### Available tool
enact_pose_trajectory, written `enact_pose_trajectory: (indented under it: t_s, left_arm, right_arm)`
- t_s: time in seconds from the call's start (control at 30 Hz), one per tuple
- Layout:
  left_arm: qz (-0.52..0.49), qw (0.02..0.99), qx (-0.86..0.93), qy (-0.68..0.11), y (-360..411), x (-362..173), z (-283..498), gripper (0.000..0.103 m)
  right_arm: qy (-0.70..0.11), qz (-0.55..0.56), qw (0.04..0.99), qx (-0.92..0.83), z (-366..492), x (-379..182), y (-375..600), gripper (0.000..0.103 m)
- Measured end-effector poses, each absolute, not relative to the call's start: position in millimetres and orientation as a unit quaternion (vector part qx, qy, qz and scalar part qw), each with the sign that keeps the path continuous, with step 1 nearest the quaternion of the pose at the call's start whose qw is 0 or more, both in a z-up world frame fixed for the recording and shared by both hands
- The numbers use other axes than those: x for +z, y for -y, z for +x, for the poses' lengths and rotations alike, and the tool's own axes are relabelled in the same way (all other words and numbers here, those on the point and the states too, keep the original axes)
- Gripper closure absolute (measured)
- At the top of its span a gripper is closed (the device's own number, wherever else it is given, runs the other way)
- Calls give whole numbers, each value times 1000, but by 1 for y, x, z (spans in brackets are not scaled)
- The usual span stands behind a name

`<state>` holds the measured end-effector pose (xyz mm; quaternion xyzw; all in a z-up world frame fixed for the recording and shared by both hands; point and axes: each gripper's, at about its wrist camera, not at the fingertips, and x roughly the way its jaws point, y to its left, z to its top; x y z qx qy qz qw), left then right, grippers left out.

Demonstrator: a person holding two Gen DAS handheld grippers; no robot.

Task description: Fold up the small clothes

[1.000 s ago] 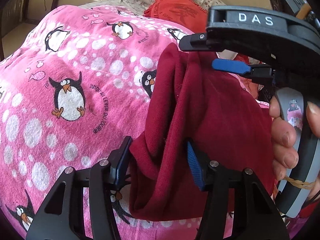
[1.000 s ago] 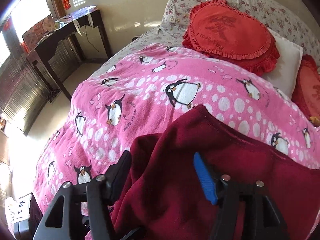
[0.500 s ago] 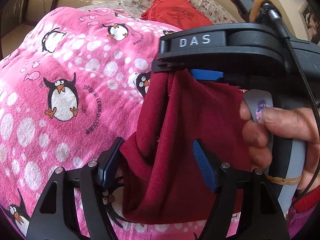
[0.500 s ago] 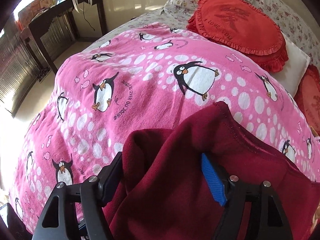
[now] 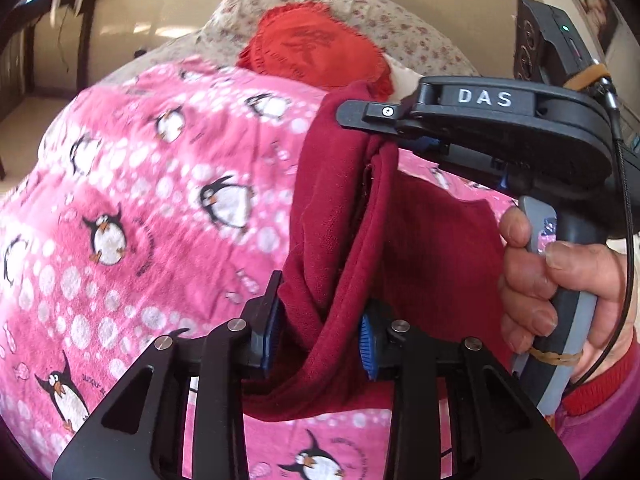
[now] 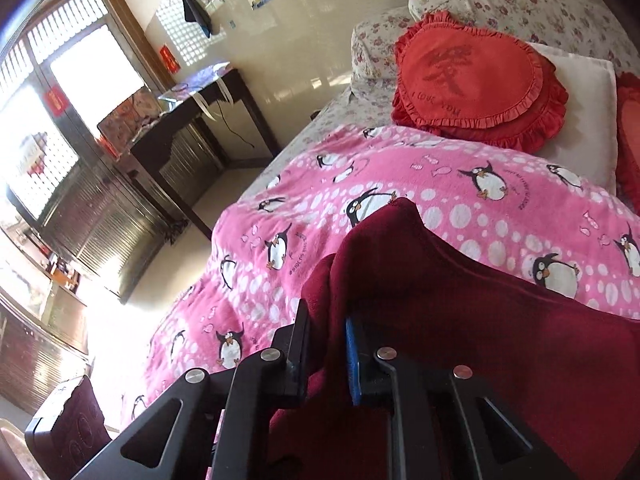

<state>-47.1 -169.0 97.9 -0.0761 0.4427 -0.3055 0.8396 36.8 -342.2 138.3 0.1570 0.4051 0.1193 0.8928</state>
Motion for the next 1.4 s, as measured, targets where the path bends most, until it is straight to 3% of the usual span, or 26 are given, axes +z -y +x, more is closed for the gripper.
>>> enact_pose_trajectory:
  t_s: [0.57, 0.93, 1.23, 1.27, 1.33, 1.37, 1.4]
  left_arm:
    - [29, 816, -401, -416, 304, 143, -123, 73]
    - [87, 791, -413, -442, 402, 107, -159, 73]
    - [129, 757, -463, -442, 398, 120, -179, 72]
    - [126, 756, -466, -443, 388, 126, -177, 69]
    - [116, 761, -466, -436, 365, 135, -169, 63]
    - [113, 770, -458, -430, 354, 139, -164, 61]
    - [112, 780, -446, -425, 343, 141, -159, 61]
  right_arm:
    - [-335, 235, 910, 67, -76, 175, 481, 90]
    - [-349, 300, 887, -30, -130, 112, 583, 91]
    - [-360, 313, 877, -61, -146, 101, 598, 91]
    - [-356, 309, 880, -60, -153, 108, 596, 89]
    - [-349, 294, 888, -54, -170, 122, 586, 74]
    - [-345, 291, 891, -51, -178, 127, 580, 54]
    - [-340, 289, 894, -43, -186, 131, 572, 42]
